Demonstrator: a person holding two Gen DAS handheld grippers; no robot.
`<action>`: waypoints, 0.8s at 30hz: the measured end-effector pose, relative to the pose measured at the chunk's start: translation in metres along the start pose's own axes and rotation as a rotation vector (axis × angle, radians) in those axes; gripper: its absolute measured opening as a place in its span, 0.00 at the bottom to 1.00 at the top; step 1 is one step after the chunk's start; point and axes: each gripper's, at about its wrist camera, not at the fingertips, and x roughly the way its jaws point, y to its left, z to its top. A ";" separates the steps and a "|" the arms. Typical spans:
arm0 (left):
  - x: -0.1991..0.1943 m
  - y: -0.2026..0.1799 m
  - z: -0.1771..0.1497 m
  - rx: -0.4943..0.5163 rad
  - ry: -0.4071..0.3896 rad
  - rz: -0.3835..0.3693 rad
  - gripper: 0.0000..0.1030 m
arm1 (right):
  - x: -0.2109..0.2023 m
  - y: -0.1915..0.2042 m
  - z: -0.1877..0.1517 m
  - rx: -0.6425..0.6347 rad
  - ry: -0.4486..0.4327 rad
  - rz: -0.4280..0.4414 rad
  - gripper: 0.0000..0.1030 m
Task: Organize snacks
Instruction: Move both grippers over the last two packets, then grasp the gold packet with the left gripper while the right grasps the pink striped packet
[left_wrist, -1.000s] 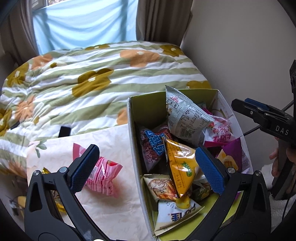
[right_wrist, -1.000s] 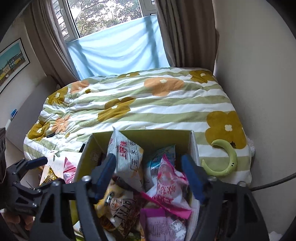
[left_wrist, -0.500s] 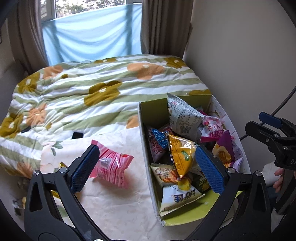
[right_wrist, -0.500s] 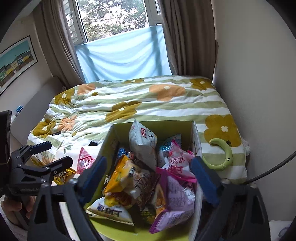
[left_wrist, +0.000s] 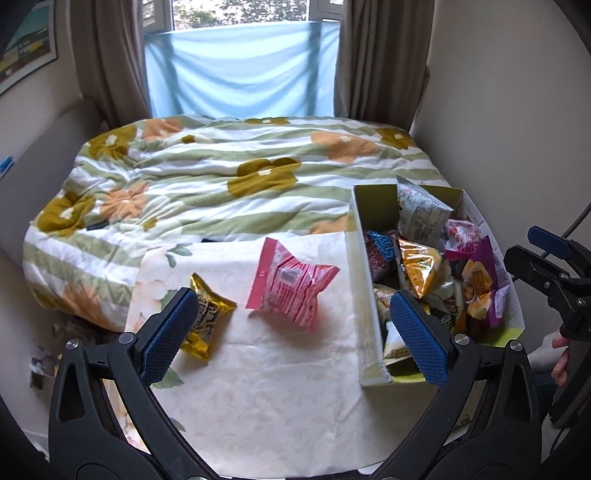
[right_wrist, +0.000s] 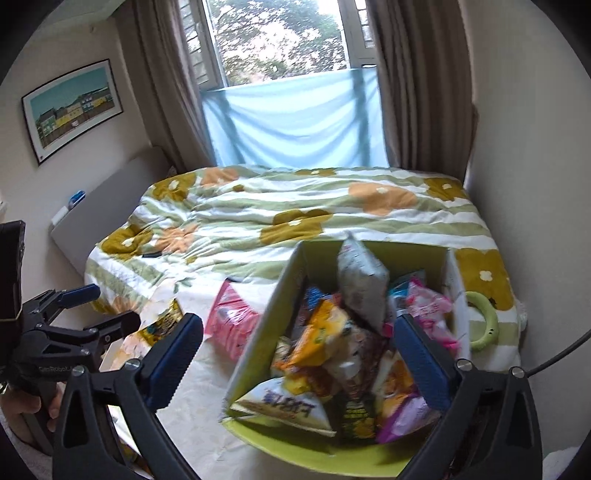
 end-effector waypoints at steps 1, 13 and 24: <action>-0.001 0.009 -0.003 -0.013 0.000 0.002 0.99 | 0.002 0.008 -0.002 -0.009 0.003 0.011 0.99; 0.021 0.134 -0.021 -0.016 0.070 -0.021 0.99 | 0.058 0.114 -0.011 0.000 0.090 0.009 1.00; 0.116 0.199 -0.024 0.097 0.231 -0.177 0.99 | 0.152 0.152 -0.035 0.221 0.134 -0.104 0.99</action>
